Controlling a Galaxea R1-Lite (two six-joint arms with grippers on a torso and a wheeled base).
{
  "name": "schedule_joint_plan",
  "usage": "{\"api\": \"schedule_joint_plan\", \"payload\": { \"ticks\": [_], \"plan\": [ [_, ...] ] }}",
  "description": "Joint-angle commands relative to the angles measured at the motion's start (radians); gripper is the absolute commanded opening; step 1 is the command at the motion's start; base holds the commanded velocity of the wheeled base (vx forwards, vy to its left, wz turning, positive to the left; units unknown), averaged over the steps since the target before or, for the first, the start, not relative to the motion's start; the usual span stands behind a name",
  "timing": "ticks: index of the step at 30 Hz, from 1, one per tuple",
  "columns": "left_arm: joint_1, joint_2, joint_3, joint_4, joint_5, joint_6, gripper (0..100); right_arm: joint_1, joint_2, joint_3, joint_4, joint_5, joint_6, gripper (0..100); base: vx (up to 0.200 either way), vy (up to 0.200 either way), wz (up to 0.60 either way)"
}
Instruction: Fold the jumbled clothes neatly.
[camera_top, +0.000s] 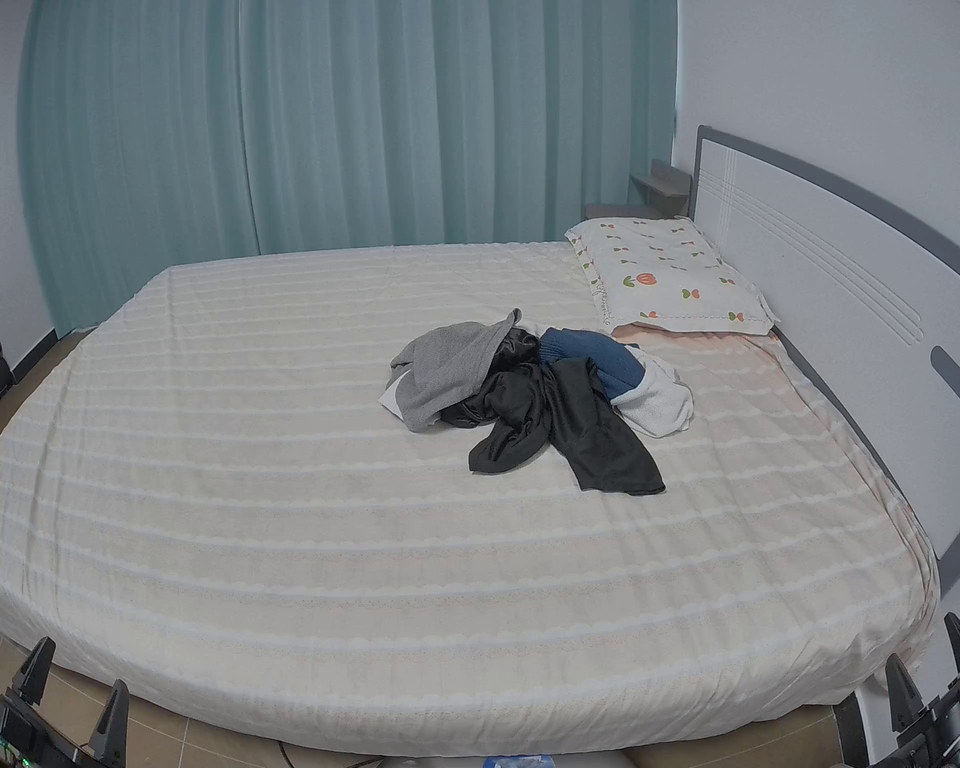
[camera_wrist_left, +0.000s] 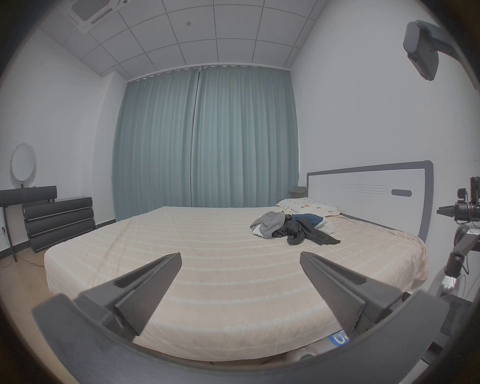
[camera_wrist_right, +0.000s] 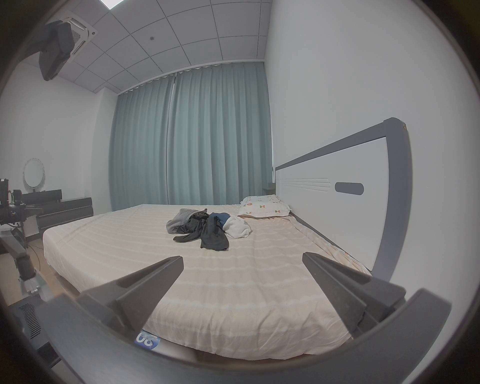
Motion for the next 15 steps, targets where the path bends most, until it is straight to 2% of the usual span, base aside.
{"api": "schedule_joint_plan", "payload": {
  "ticks": [1,7,11,15],
  "plan": [
    [0.000,-0.018,0.015,0.000,0.001,0.000,100,0.000,-0.015,0.018,0.000,-0.001,-0.003,100,0.000,0.000,0.00],
    [-0.001,-0.018,0.015,-0.001,0.001,0.000,100,0.000,-0.015,0.012,-0.017,-0.007,0.000,100,0.000,0.000,0.00],
    [-0.001,-0.018,0.015,0.000,0.002,0.001,100,-0.006,0.117,-0.216,-0.006,-0.004,0.028,100,0.000,0.000,0.00],
    [-0.001,-0.018,0.015,0.000,0.001,0.001,100,0.000,0.216,-0.214,0.003,0.002,0.020,100,0.000,0.000,0.00]
  ]
}}
